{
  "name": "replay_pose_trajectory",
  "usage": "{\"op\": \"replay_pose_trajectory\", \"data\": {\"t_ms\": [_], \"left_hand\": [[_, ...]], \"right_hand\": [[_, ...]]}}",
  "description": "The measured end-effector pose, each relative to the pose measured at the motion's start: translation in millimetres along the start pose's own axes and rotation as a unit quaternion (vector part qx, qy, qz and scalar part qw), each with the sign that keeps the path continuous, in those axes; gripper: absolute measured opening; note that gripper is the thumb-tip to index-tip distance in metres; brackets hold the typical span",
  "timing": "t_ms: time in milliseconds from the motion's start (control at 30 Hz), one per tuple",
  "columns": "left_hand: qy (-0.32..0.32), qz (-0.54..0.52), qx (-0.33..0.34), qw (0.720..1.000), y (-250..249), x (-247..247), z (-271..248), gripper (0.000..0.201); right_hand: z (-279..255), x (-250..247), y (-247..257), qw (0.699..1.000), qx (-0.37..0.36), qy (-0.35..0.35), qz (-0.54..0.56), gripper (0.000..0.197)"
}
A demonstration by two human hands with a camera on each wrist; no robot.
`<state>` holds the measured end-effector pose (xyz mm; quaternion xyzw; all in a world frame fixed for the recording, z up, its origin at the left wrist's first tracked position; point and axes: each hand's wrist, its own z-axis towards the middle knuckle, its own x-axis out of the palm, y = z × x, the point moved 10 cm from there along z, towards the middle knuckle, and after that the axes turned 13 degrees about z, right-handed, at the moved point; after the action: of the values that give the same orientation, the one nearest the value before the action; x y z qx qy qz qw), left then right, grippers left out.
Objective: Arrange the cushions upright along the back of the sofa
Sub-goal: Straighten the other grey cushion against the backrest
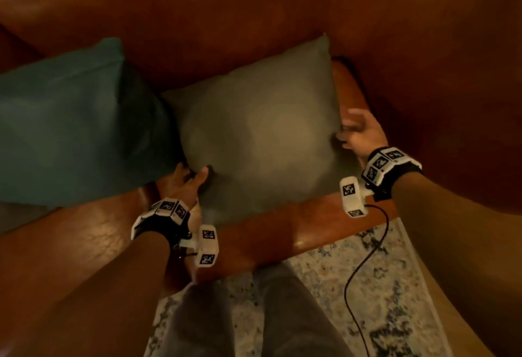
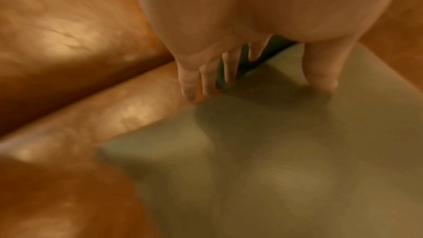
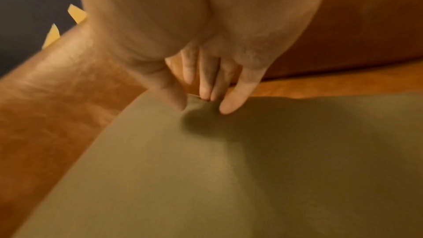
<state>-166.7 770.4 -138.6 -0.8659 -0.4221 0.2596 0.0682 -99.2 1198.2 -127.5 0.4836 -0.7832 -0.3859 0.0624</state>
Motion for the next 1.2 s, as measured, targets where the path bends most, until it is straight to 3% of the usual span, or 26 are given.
{"op": "replay_pose_trajectory", "data": {"t_ms": [67, 100, 233, 333, 400, 466, 533, 600, 666, 733, 800, 866, 933, 1000, 1033, 1100, 1166, 1199], "left_hand": [[0.037, -0.013, -0.002, 0.999, 8.7, 13.4, -15.9, 0.064], [0.061, 0.008, -0.015, 0.998, 21.9, 22.1, -18.3, 0.061], [0.107, 0.089, -0.011, 0.99, 50.8, 48.2, -26.3, 0.079], [0.105, 0.068, 0.007, 0.992, 47.4, 48.4, -34.3, 0.087], [0.107, 0.05, 0.032, 0.992, 38.5, 40.4, -46.1, 0.089], [0.12, -0.01, 0.059, 0.991, 21.7, 31.2, -65.2, 0.078], [0.121, -0.13, 0.092, 0.98, -7.0, 13.7, -88.3, 0.063], [0.088, -0.183, 0.139, 0.969, -40.9, -15.8, -100.3, 0.068], [0.011, -0.176, 0.206, 0.962, -82.8, -54.8, -103.8, 0.043], [-0.056, -0.211, 0.238, 0.947, -118.1, -92.9, -101.8, 0.014], [-0.08, -0.24, 0.26, 0.932, -146.1, -116.3, -94.7, 0.02], [-0.05, -0.267, 0.257, 0.928, -158.4, -119.0, -83.0, 0.022], [-0.032, -0.258, 0.258, 0.93, -159.3, -113.1, -68.7, 0.02], [-0.033, -0.221, 0.272, 0.936, -162.3, -104.3, -64.8, 0.034], [-0.031, -0.212, 0.281, 0.935, -166.7, -99.1, -66.3, 0.042], [-0.023, -0.207, 0.289, 0.934, -175.5, -88.5, -67.1, 0.053], [-0.035, -0.221, 0.282, 0.933, -185.6, -86.6, -68.5, 0.053], [-0.049, -0.227, 0.279, 0.932, -196.9, -92.2, -71.0, 0.051]], "right_hand": [[3.0, -26.5, -24.5, 0.991, 0.019, -0.038, -0.127, 0.063], [3.2, -36.9, -41.1, 0.981, 0.039, -0.034, -0.189, 0.064], [-5.3, -39.4, -110.5, 0.939, 0.103, 0.104, -0.311, 0.05], [-11.1, -49.4, -107.1, 0.951, 0.059, 0.113, -0.28, 0.032], [-19.6, -64.8, -78.6, 0.978, 0.026, 0.073, -0.195, 0.038], [-38.3, -79.0, -38.7, 0.998, -0.004, 0.041, -0.049, 0.048], [-60.6, -84.5, 15.6, 0.995, -0.046, 0.024, 0.089, 0.051], [-81.3, -79.6, 77.7, 0.978, -0.097, 0.029, 0.182, 0.049], [-87.7, -73.8, 140.9, 0.967, -0.162, 0.015, 0.194, 0.062], [-77.9, -57.3, 190.2, 0.953, -0.201, 0.03, 0.224, 0.056], [-59.5, -39.7, 214.3, 0.939, -0.197, 0.042, 0.278, 0.045], [-45.0, -25.3, 212.1, 0.947, -0.17, 0.037, 0.268, 0.049], [-40.4, -6.7, 199.2, 0.975, -0.137, 0.048, 0.17, 0.077], [-34.2, 6.6, 182.2, 0.983, -0.104, 0.063, 0.136, 0.111], [-30.6, 11.3, 178.4, 0.983, -0.103, 0.067, 0.139, 0.114], [-30.4, 22.6, 184.3, 0.981, -0.11, 0.07, 0.147, 0.095], [-29.9, 26.8, 200.0, 0.977, -0.136, 0.059, 0.153, 0.06], [-28.0, 25.5, 214.2, 0.975, -0.153, 0.052, 0.155, 0.053]]}}
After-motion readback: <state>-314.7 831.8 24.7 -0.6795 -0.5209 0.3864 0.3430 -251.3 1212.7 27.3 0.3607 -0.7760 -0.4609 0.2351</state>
